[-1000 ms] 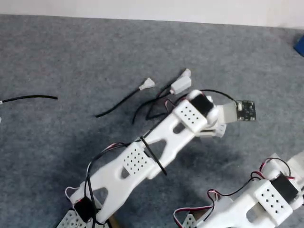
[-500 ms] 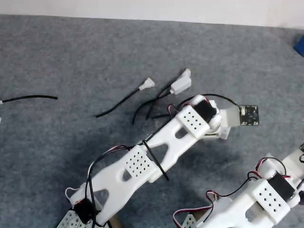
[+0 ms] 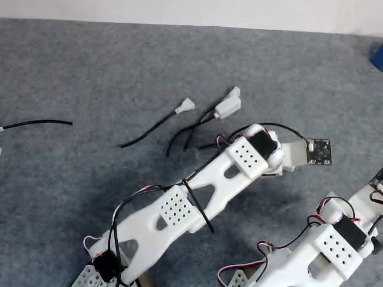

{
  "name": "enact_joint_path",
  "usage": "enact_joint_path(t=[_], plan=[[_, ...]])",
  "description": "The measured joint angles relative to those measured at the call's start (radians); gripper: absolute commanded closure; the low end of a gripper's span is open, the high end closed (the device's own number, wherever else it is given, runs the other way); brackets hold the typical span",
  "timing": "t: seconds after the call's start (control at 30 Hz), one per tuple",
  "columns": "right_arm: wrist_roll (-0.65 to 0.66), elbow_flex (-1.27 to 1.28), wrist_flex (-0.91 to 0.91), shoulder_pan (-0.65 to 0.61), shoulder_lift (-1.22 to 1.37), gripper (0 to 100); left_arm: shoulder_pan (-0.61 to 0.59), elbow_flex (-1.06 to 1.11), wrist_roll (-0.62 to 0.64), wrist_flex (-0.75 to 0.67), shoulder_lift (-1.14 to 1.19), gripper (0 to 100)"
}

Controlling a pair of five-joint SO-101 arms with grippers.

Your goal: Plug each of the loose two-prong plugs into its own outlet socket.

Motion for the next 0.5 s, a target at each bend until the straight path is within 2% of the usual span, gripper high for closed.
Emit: enact_joint_path(t=[0.2, 0.5], plan=[[0.0, 0.0, 0.0, -0.002, 0.0, 55.5, 0.0, -0.006, -0.003, 0.006, 0.0, 71], [0.0, 0.0, 0.0, -0.041, 0.0, 55.5, -0.035, -0.133, -0.023, 0.057, 0.009, 74]])
